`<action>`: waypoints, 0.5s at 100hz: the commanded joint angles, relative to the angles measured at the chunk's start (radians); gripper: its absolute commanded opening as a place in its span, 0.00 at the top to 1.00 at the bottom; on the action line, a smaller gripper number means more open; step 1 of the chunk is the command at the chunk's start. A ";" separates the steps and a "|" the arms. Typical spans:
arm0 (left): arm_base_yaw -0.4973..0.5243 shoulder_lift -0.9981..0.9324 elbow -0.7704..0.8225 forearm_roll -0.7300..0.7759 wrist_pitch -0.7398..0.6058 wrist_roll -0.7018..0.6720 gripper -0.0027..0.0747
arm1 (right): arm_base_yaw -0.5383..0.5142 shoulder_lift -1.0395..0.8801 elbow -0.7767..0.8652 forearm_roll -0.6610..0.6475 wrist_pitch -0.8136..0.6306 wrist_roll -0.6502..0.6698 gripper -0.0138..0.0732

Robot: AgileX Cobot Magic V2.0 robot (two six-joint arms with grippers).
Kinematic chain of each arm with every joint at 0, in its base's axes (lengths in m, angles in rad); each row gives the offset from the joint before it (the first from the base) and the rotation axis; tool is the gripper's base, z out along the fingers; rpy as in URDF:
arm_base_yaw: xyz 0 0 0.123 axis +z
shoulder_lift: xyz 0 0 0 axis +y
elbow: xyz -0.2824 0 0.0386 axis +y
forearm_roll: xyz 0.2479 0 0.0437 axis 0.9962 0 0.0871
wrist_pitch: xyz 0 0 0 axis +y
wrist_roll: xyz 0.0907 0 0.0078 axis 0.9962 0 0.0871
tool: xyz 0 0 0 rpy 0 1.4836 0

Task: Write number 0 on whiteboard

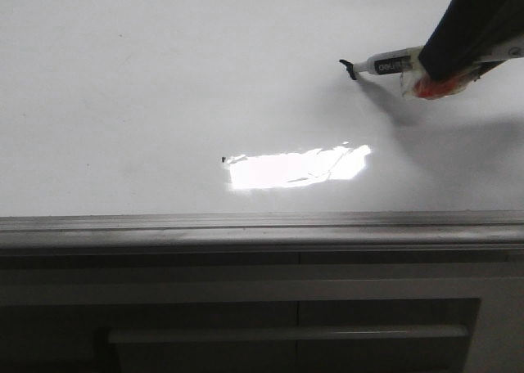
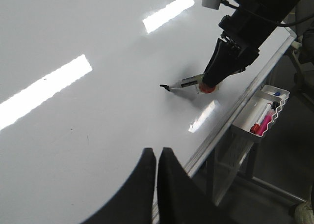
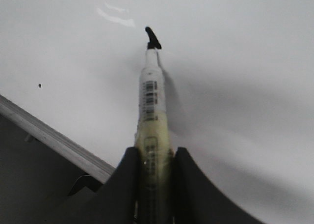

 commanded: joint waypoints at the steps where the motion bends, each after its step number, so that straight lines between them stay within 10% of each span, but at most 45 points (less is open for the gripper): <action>1: -0.007 0.007 -0.024 0.040 -0.058 -0.010 0.99 | -0.004 -0.005 -0.025 -0.002 -0.077 0.003 0.90; 50: -0.007 0.007 -0.024 0.040 -0.061 -0.010 0.99 | 0.172 0.082 -0.025 -0.009 -0.050 0.034 0.90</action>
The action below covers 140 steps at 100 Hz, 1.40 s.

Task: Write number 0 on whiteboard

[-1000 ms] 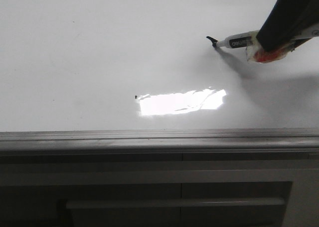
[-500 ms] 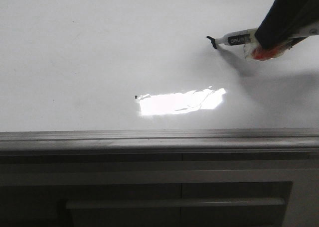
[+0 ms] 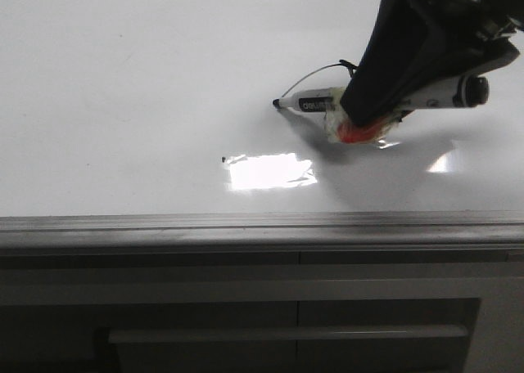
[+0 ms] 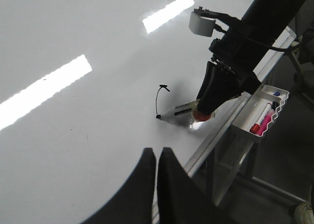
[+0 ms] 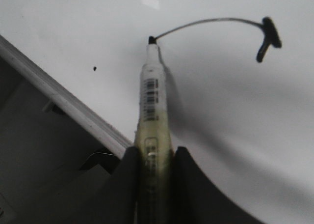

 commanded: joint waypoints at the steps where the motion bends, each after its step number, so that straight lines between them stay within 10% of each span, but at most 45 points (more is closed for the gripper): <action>1: -0.007 0.007 -0.024 0.040 -0.059 -0.010 0.99 | 0.002 -0.009 -0.025 -0.018 0.003 0.028 0.90; 65: -0.007 0.007 -0.024 0.042 -0.059 -0.010 0.99 | 0.010 -0.115 -0.025 -0.304 0.175 0.262 0.90; 110: -0.007 0.007 -0.024 0.046 -0.059 -0.010 0.99 | -0.105 -0.113 -0.025 -0.330 -0.112 0.249 0.90; 140: -0.007 0.007 -0.024 0.048 -0.059 -0.010 0.99 | -0.156 -0.084 -0.025 -0.718 -0.621 0.230 0.90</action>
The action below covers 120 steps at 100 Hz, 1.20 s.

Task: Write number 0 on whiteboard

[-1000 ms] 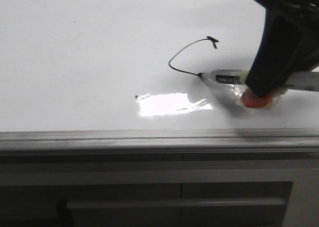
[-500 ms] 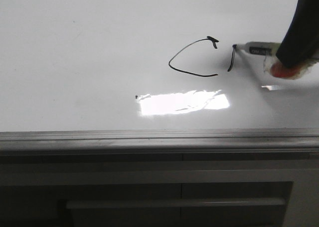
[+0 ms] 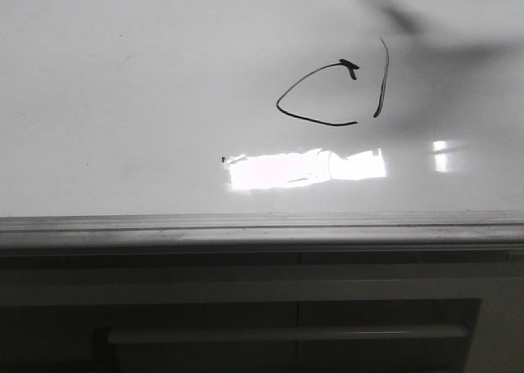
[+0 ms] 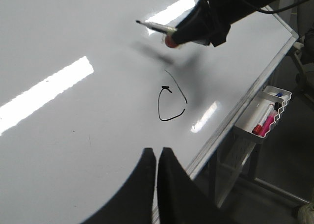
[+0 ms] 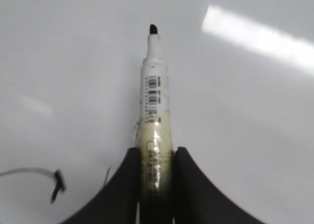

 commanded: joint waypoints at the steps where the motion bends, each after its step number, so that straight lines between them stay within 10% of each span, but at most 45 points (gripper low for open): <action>1: -0.007 0.007 -0.024 0.038 -0.059 -0.010 0.99 | -0.031 0.013 -0.029 -0.126 -0.203 -0.011 0.90; 40: -0.007 0.007 -0.024 0.038 -0.056 -0.010 0.99 | -0.104 0.153 -0.029 -0.138 -0.241 -0.011 0.87; 72: -0.007 0.007 -0.024 0.038 -0.055 -0.010 0.99 | -0.102 0.153 -0.029 -0.138 -0.195 -0.009 0.30; 120: -0.007 0.007 -0.024 0.045 -0.053 -0.010 0.99 | -0.102 -0.039 -0.029 -0.127 -0.158 -0.009 0.29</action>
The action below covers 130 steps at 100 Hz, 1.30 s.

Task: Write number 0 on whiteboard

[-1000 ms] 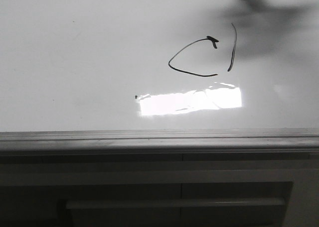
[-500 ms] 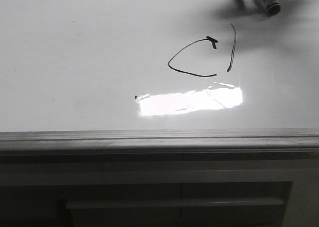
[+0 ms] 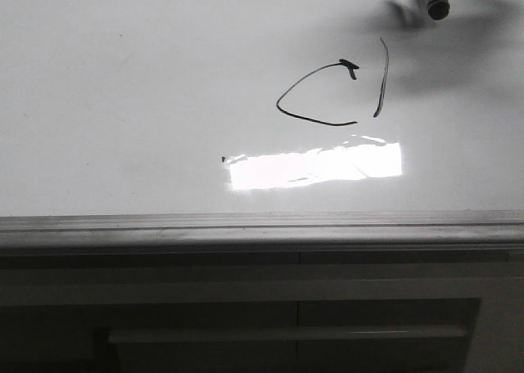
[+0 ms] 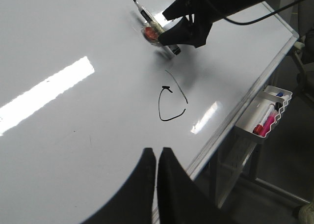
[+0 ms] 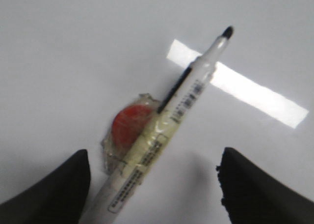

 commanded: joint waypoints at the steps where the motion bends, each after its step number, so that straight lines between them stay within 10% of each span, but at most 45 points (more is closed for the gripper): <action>1: -0.007 0.007 -0.024 0.046 -0.053 -0.010 0.99 | -0.006 -0.100 -0.030 0.012 -0.029 0.002 0.29; 16: -0.007 0.007 -0.024 0.052 -0.053 -0.010 0.99 | -0.006 -0.276 -0.018 0.137 0.146 0.002 0.40; 30: -0.007 0.002 -0.005 0.054 -0.067 -0.010 0.99 | -0.004 -0.479 0.085 0.193 0.254 0.002 0.92; 72: -0.007 -0.047 0.263 0.150 -0.344 -0.149 0.99 | -0.004 -1.177 0.533 0.293 0.263 0.002 0.93; 130: -0.007 -0.047 0.275 0.148 -0.340 -0.149 0.99 | -0.004 -1.227 0.542 0.293 0.280 0.002 0.93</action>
